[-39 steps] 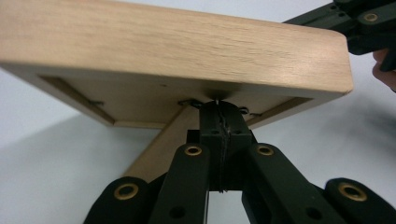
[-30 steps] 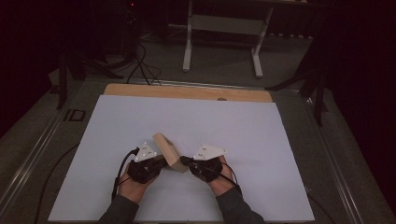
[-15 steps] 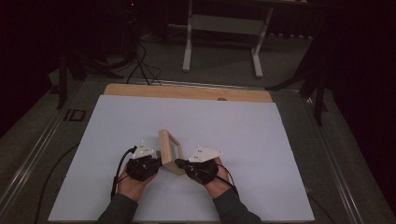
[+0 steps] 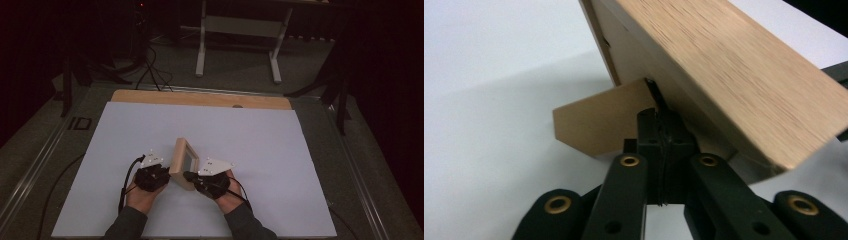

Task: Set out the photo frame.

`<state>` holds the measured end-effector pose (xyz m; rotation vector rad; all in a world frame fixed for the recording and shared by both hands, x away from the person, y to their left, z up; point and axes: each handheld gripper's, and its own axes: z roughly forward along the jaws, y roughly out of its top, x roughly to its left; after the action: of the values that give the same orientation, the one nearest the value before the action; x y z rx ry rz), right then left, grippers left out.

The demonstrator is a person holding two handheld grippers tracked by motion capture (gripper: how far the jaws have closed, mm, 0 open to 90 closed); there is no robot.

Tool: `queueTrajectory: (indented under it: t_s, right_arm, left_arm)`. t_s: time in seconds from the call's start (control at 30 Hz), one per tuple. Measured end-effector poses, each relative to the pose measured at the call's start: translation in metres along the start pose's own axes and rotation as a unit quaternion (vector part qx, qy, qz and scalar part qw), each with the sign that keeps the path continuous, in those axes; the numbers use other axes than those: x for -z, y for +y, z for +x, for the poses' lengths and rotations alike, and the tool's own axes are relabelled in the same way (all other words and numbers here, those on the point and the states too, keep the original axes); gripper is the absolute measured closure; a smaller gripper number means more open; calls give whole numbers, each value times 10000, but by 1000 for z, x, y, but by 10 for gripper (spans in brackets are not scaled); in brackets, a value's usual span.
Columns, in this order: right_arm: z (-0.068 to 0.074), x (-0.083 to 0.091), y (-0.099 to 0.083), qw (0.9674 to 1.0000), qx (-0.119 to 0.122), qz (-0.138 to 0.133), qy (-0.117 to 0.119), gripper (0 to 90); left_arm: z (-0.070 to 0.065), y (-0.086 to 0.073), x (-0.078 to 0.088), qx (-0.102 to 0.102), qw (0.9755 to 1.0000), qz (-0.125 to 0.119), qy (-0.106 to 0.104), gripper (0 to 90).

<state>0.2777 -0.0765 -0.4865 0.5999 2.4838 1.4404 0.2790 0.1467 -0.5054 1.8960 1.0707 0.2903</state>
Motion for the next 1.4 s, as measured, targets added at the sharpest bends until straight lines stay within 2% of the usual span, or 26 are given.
queueTrajectory:
  t_s: [0.13,0.3,0.47,0.6,0.7,0.83,0.97,1.17,1.3,1.4]
  right_arm:
    - [0,1,0,10000,54,13,-54,840]
    - [-4,4,0,9999,14,-7,-107,767]
    - [-12,9,0,9998,-70,-30,-192,649]
    - [-17,13,-1,9995,-167,-52,-274,598]
    - [-20,15,-1,9993,-222,-70,-308,579]
    - [-22,17,-1,9990,-257,-85,-350,567]
    - [-24,18,-1,9988,-286,-68,-401,554]
    - [-25,19,-1,9986,-295,-76,-422,545]
    - [-27,21,0,9985,-300,-101,-453,540]
    - [-28,22,0,9983,-336,-123,-463,539]
  left_arm:
    - [4,1,6,153,9998,-92,124,871]
    - [8,3,15,265,9993,-241,135,810]
    - [8,6,24,331,9987,-357,159,686]
    - [10,7,31,445,9977,-477,195,608]
    - [11,9,37,547,9966,-592,141,563]
    - [8,12,42,516,9958,-740,146,512]
    - [4,14,46,451,9951,-867,126,421]
    - [-4,16,49,293,9941,-1048,4,364]
    - [-9,16,45,196,9944,-1031,-104,338]
    - [-12,16,42,148,9948,-1000,-92,325]
